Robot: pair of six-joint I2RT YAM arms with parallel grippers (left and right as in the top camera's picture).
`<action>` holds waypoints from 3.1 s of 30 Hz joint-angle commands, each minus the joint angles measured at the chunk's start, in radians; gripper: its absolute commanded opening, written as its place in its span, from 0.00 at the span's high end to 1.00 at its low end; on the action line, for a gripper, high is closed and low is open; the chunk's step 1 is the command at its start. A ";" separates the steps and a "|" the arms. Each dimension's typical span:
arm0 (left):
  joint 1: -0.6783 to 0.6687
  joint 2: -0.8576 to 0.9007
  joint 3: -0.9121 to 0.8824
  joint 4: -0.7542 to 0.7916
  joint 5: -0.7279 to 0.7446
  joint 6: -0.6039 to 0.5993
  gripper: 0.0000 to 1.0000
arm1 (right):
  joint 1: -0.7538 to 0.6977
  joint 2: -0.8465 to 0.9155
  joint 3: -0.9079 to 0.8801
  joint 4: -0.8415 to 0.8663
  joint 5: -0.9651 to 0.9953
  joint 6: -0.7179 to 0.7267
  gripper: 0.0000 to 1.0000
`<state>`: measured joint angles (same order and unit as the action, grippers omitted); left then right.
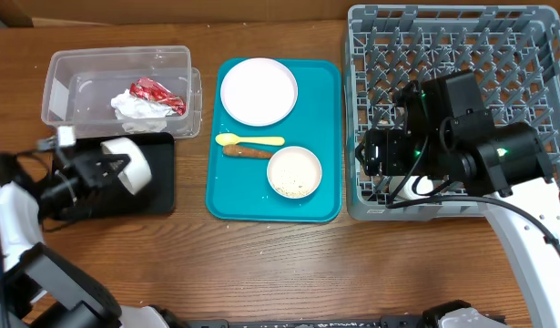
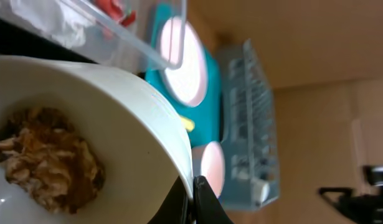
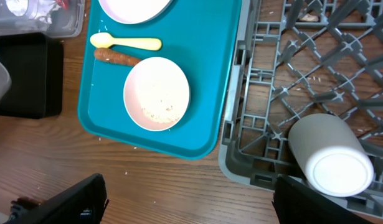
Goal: Sort waste into correct bins and load items into the dishwasher
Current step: 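Tip the scraps bowl over the black tray to empty it, then set the empty white bowl onto the white plate with left gripper, then grasp the pink bowl of rice with the left gripper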
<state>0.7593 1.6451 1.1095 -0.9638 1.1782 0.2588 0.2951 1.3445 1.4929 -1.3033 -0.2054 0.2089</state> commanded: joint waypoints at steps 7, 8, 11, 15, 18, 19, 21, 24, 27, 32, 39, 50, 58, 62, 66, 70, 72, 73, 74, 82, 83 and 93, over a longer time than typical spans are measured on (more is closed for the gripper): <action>0.077 0.182 -0.032 0.058 0.403 -0.109 0.96 | 0.000 -0.006 -0.001 0.000 0.002 0.000 0.12; 0.077 0.194 -0.032 0.061 0.403 -0.111 0.96 | 0.000 -0.006 -0.001 0.000 0.002 0.000 0.12; 0.078 0.232 -0.032 0.060 0.404 -0.133 0.96 | 0.000 -0.006 -0.001 0.001 0.003 0.000 0.12; 0.078 0.238 -0.031 0.068 0.403 -0.200 0.96 | 0.000 -0.006 -0.001 0.001 0.003 0.000 0.12; 0.078 0.238 -0.030 0.085 0.403 -0.217 0.96 | 0.000 -0.006 -0.001 0.009 0.003 0.000 0.12; 0.076 0.238 -0.023 0.081 0.404 -0.210 0.96 | 0.000 -0.006 -0.001 0.013 0.003 0.000 0.12; 0.060 0.217 0.010 0.058 0.404 -0.179 0.96 | 0.000 -0.006 -0.001 0.017 0.003 0.000 0.12; -0.024 0.098 0.103 -0.009 0.382 -0.101 0.96 | 0.000 -0.006 -0.001 0.016 0.003 0.000 0.12; -0.153 -0.016 0.193 -0.007 0.220 -0.114 0.96 | 0.000 -0.006 -0.001 0.015 0.003 0.000 0.12; -0.424 -0.121 0.289 0.032 -0.172 -0.155 0.96 | 0.000 -0.006 -0.001 0.017 0.003 0.000 0.12; -0.855 -0.088 0.298 0.086 -0.773 -0.154 0.96 | 0.000 -0.006 -0.001 0.018 0.003 0.000 0.12; -1.151 0.169 0.298 0.492 -1.215 -0.032 0.96 | 0.000 -0.006 -0.001 0.019 0.003 -0.004 0.12; -1.152 0.389 0.298 0.697 -1.212 0.074 0.96 | 0.000 -0.006 -0.001 0.018 0.003 -0.004 0.12; -1.152 0.407 0.298 0.716 -1.212 0.077 0.92 | 0.000 -0.006 -0.001 0.019 0.012 -0.004 0.12; -1.153 0.394 0.322 0.686 -1.215 0.070 0.31 | 0.000 -0.006 -0.001 0.018 0.014 -0.004 0.12; -1.153 0.301 0.413 0.494 -1.210 -0.069 0.05 | 0.000 -0.006 -0.001 0.019 0.014 -0.004 0.12; -1.153 0.248 0.460 0.379 -1.175 -0.137 0.00 | 0.000 -0.006 -0.001 0.019 0.014 -0.004 0.11; -1.153 0.220 0.481 0.317 -1.135 -0.144 0.00 | 0.000 -0.006 -0.001 0.020 0.014 -0.004 0.11; -1.153 0.185 0.499 0.243 -1.062 -0.142 0.01 | 0.000 -0.006 -0.001 0.021 0.014 -0.004 0.10; -1.259 0.114 0.441 -0.053 -0.846 -0.025 0.14 | 0.000 -0.006 -0.001 0.031 0.013 -0.004 0.08; -1.277 0.118 0.423 -0.048 -0.850 -0.016 0.16 | 0.000 -0.006 -0.001 0.031 0.014 -0.004 0.08; -1.450 0.298 0.327 0.072 -0.998 -0.039 0.44 | 0.000 -0.006 -0.001 0.020 0.014 -0.004 0.08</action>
<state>-0.6872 1.8835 1.4460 -0.9005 0.2237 0.2173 0.2951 1.3445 1.4918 -1.2827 -0.2012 0.2085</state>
